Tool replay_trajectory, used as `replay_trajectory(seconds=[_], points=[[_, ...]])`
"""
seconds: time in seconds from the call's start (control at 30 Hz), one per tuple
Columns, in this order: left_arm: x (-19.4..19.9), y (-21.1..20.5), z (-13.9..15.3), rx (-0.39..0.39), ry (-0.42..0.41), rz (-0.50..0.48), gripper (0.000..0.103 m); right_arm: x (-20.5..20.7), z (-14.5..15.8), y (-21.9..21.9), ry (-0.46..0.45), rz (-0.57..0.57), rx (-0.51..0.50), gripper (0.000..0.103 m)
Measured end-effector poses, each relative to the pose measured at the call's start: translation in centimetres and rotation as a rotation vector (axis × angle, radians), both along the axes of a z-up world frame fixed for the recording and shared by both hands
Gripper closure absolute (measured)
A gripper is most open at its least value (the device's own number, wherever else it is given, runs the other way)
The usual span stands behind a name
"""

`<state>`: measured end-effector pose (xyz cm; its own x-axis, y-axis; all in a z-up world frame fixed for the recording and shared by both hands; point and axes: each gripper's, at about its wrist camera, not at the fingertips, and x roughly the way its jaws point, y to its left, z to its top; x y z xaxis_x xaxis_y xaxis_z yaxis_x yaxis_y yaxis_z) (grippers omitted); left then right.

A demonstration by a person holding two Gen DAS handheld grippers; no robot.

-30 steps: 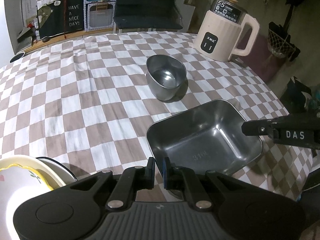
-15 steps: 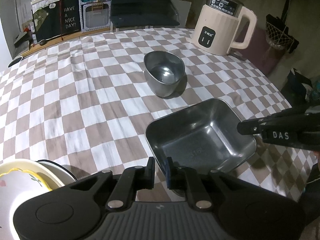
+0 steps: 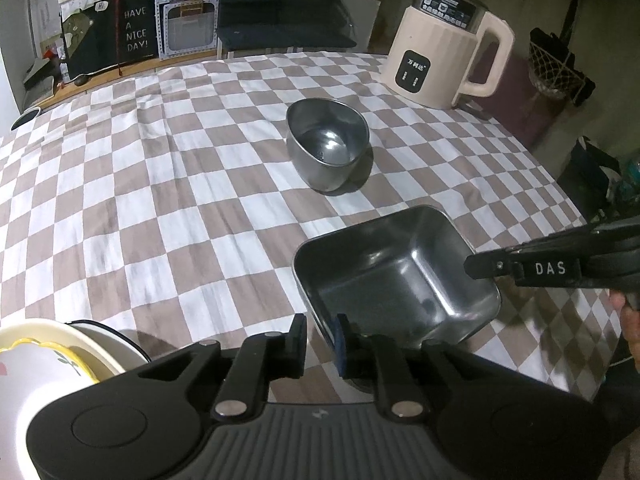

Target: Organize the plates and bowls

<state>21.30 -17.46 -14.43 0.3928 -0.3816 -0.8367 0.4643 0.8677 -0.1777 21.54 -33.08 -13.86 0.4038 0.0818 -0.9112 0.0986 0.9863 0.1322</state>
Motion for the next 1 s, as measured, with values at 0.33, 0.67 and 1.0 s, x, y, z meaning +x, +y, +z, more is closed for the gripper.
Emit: replay_trajectory(seconds=[0.33,0.67,1.0], points=[[-0.03,-0.04,0.11,-0.002,-0.004,0.000,0.083,-0.06,-0.56,-0.45,0.000,0.013,0.030,0.099],[0.01,0.30,-0.05,-0.003,-0.003,0.006,0.078,-0.32,-0.55,-0.25,0.001,0.025,0.020,0.098],[0.19,0.45,-0.06,-0.010,0.010,0.012,0.077,-0.03,-0.58,-0.45,0.013,0.021,0.027,0.098]])
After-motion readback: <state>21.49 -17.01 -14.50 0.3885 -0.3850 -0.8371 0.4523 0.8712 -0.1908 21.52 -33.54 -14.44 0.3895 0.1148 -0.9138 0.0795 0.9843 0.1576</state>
